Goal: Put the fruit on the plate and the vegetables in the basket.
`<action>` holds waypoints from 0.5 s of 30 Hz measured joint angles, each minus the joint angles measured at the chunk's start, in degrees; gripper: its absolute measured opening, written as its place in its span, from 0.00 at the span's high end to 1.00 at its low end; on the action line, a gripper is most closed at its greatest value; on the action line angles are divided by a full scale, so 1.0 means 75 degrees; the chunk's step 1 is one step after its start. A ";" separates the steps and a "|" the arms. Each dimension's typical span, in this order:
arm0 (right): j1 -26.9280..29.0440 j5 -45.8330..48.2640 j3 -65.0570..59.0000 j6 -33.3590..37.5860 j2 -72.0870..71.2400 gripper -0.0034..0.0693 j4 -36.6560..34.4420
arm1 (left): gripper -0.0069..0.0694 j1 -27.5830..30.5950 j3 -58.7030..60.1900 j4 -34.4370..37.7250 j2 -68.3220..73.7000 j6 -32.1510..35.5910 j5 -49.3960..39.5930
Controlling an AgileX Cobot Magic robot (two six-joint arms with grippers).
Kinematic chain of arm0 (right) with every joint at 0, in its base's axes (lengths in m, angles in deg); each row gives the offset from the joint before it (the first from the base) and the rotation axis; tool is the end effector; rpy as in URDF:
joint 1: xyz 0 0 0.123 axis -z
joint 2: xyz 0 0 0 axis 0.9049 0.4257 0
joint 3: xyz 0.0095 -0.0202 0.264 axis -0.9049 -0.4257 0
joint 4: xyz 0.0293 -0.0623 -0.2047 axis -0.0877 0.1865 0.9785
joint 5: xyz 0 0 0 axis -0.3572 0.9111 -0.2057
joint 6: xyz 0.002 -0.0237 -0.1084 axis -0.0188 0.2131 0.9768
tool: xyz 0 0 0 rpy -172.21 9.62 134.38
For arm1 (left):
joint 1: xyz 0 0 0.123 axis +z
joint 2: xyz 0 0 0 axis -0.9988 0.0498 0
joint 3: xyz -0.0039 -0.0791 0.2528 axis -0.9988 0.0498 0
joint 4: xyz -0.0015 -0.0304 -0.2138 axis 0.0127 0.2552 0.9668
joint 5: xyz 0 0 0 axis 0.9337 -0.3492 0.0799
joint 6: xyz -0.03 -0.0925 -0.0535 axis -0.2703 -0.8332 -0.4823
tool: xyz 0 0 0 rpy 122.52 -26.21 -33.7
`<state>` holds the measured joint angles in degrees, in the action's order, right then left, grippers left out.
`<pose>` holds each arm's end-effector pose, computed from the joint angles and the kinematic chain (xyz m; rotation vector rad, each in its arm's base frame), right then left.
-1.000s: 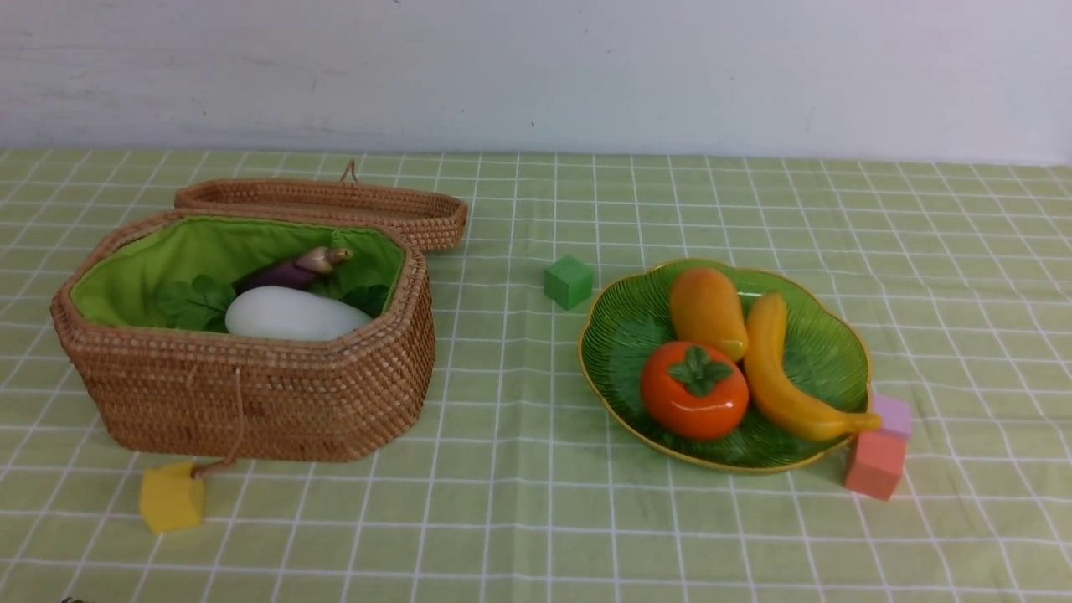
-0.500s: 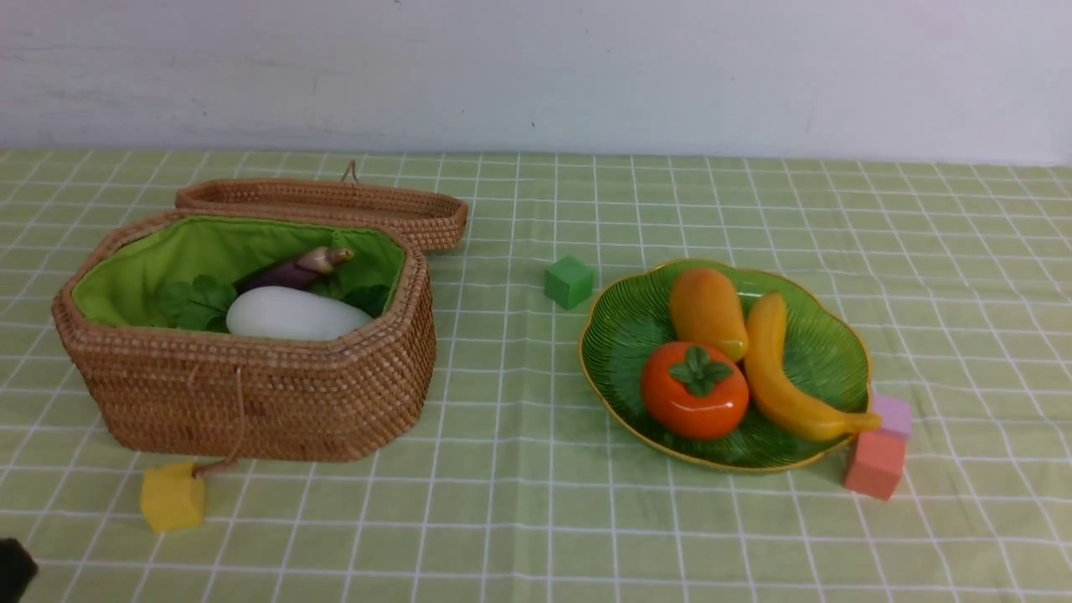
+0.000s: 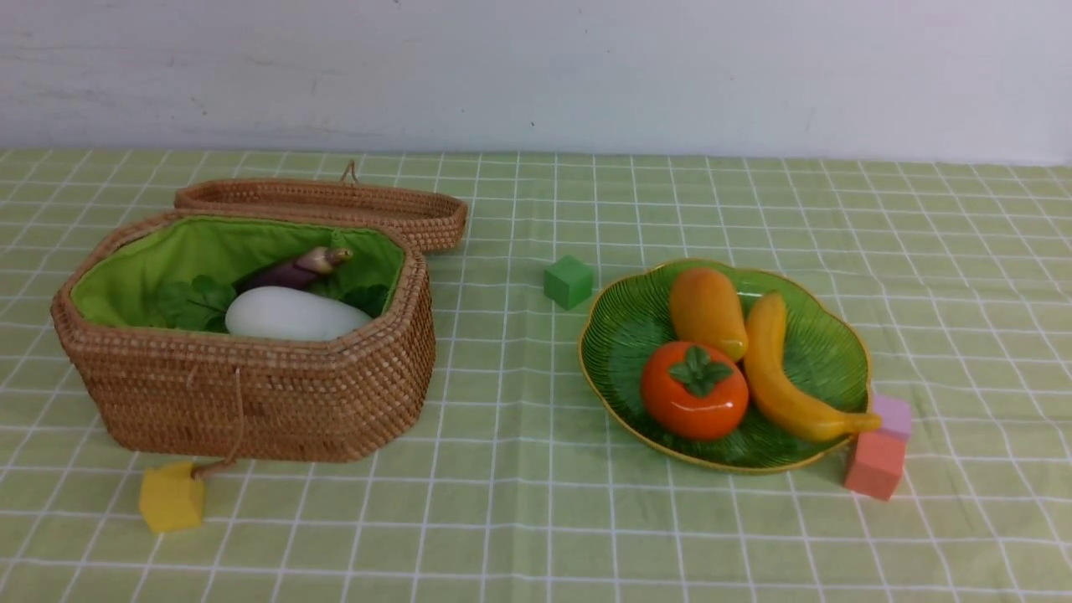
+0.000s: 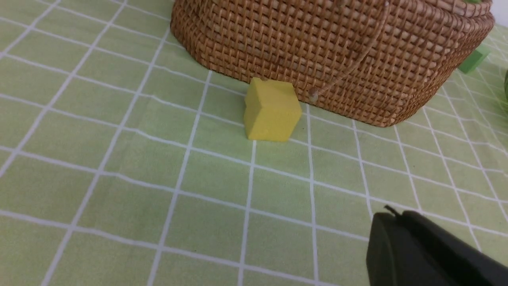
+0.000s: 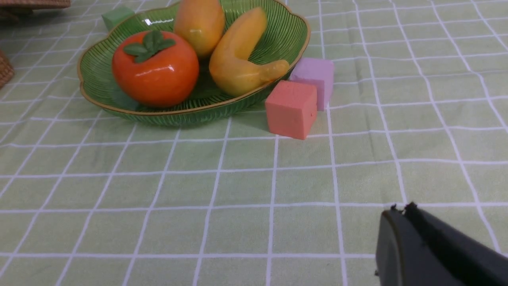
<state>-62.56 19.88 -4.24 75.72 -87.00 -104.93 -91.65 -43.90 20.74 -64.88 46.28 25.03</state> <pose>0.0542 0.0124 0.1669 0.0914 1.8905 0.2008 0.0550 -0.0062 0.1644 -0.2611 1.8785 -0.3199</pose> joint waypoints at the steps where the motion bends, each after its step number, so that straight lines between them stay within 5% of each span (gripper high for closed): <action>1: 0.0000 0.0000 0.0000 0.0000 0.0000 0.94 0.0000 | 0.93 0.0000 0.0000 0.0000 0.0000 0.0000 0.0003; 15: 0.0000 0.0000 0.0000 0.0000 0.0000 0.92 0.0000 | 0.93 0.0000 0.0000 0.0003 0.0000 0.0000 0.0018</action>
<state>-62.56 19.88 -4.24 75.72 -87.00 -104.93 -91.65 -43.90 20.76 -64.88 46.28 25.16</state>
